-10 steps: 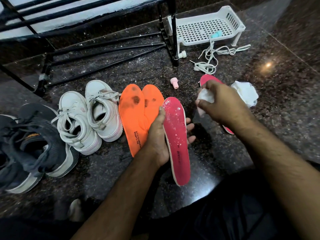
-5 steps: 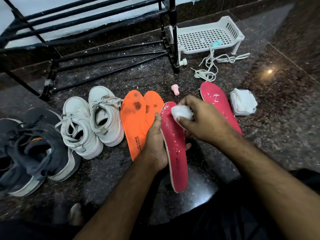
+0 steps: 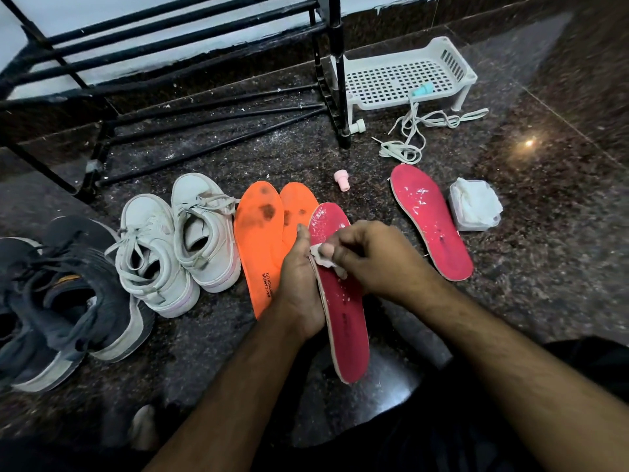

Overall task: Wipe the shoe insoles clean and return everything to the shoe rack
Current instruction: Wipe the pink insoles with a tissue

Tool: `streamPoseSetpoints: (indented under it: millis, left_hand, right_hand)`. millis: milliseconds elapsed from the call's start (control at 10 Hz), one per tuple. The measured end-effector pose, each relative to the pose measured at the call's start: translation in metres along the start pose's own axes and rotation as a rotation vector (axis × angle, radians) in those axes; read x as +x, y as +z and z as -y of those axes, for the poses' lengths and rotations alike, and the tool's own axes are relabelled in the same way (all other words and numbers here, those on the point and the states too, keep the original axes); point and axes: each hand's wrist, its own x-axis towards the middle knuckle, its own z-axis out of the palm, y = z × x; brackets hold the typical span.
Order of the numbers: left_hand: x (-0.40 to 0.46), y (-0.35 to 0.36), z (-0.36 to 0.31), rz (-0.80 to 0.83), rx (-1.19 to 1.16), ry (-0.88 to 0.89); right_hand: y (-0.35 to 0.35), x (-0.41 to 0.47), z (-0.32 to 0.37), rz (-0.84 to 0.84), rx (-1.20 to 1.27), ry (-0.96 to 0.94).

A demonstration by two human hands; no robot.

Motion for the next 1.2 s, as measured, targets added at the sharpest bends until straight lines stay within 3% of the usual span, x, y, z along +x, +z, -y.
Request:
streamPoseSetpoints:
  millis: [100,200,300,400,500,700,1000,1200]
  left_hand:
    - [0.001,0.010,0.004,-0.204,0.045,0.178]
    - [-0.073,0.039,-0.035,-0.163,0.014,0.472]
    - [-0.090,0.049,-0.026,-0.195,-0.306,0.332]
    - [-0.108,0.053,-0.020,-0.022,-0.199,0.001]
    - [-0.122,0.055,-0.018,0.320,-0.252,-0.267]
    - [-0.126,0.056,-0.022,0.447,-0.202,-0.268]
    - [-0.125,0.063,-0.017,0.427,-0.115,-0.206]
    - [-0.125,0.064,-0.013,0.363,-0.065,-0.244]
  right_hand:
    - [0.006,0.001,0.000,0.004,0.001,0.028]
    - [0.003,0.003,0.000,-0.026,0.020,0.021]
    - [-0.019,0.010,-0.001,-0.199,-0.024,-0.013]
    - [-0.034,0.013,-0.004,-0.250,-0.109,-0.057]
    - [-0.024,0.010,-0.001,-0.105,-0.221,-0.174]
    - [-0.010,0.015,0.000,-0.072,-0.271,-0.215]
    - [-0.018,0.013,-0.001,-0.162,-0.203,-0.134]
    - [-0.053,0.020,-0.014,-0.393,-0.217,-0.019]
